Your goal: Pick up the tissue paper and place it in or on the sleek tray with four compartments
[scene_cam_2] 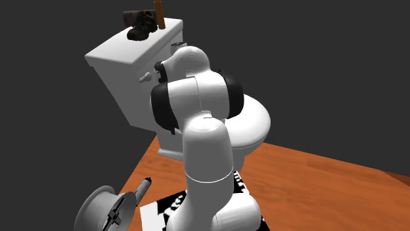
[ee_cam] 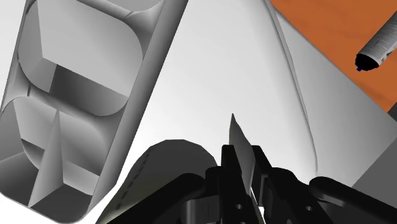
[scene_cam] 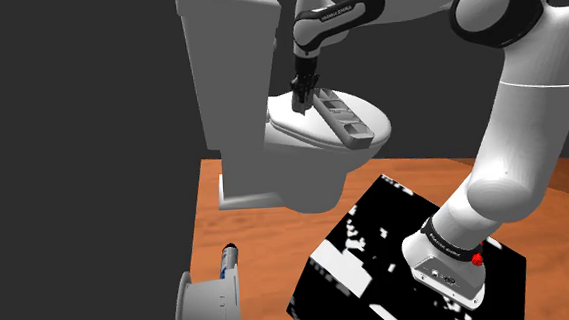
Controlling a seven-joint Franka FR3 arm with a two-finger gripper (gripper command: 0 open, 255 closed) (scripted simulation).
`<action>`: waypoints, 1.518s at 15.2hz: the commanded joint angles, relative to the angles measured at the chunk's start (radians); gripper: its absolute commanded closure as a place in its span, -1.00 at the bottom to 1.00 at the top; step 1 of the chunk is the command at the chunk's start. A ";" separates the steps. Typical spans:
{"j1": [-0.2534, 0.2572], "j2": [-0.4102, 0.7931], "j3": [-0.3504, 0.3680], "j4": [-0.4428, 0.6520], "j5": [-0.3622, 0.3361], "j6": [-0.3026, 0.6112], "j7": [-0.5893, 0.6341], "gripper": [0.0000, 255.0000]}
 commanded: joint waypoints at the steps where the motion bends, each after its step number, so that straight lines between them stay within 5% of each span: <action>1: 0.002 -0.012 0.001 0.010 0.000 -0.022 0.000 1.00; 21: 0.004 -0.077 0.001 0.189 0.005 -0.265 -0.024 1.00; 23: -0.003 -0.115 -0.004 0.147 0.003 -0.258 -0.035 1.00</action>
